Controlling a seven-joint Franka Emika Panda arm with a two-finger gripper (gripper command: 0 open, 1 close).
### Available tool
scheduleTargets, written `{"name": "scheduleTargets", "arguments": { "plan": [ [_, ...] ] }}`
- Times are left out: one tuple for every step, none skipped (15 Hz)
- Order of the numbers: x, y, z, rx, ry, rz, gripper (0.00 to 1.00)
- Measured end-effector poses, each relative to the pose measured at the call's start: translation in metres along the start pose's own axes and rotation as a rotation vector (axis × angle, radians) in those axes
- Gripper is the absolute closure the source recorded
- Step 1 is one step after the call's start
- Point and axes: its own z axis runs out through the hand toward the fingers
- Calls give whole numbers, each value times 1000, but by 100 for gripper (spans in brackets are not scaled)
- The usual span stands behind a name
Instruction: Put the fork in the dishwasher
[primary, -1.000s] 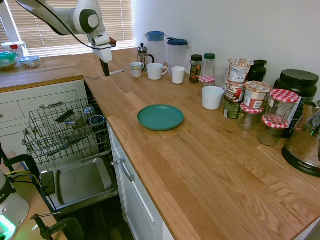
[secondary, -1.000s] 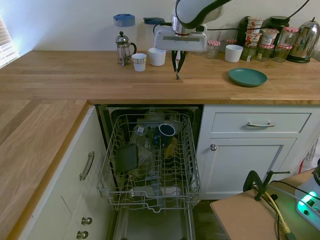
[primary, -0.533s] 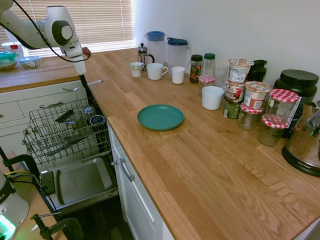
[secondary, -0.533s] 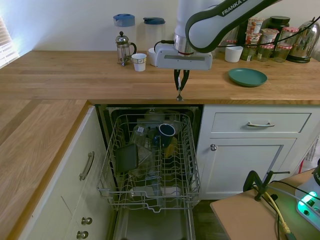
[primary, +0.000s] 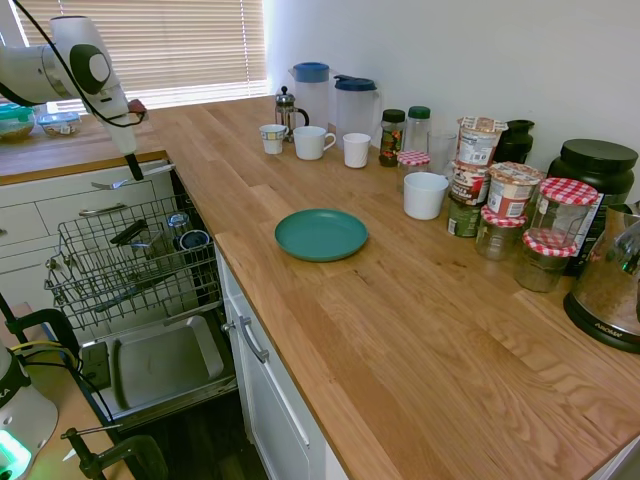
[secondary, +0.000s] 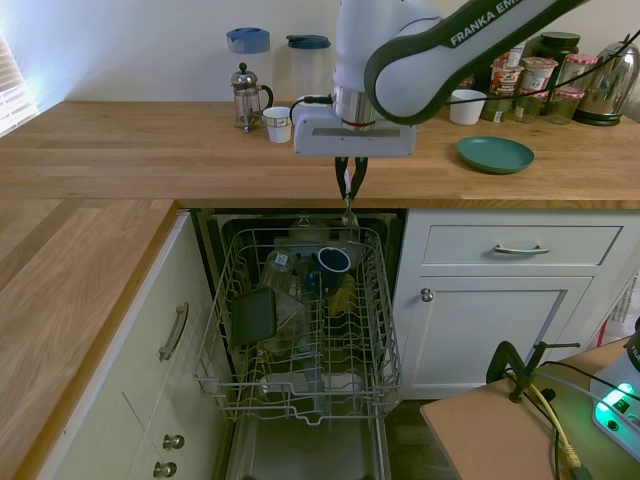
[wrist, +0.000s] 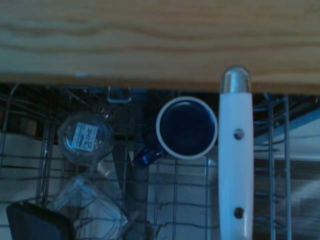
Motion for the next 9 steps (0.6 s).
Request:
{"name": "scheduleTargets", "arguments": {
  "plan": [
    [-12,11,8,0,4,-1,100],
    [-23,22,16,3,11,-4,100],
    [-33,34,27,6,19,-4,100],
    [-43,45,38,3,28,-3,100],
    [-52,54,51,2,42,2,100],
    [-59,62,66,4,51,11,100],
    [-65,69,82,6,51,18,100],
    [-69,75,99,4,51,23,100],
    [-72,80,116,1,48,31,100]
  ]
}}
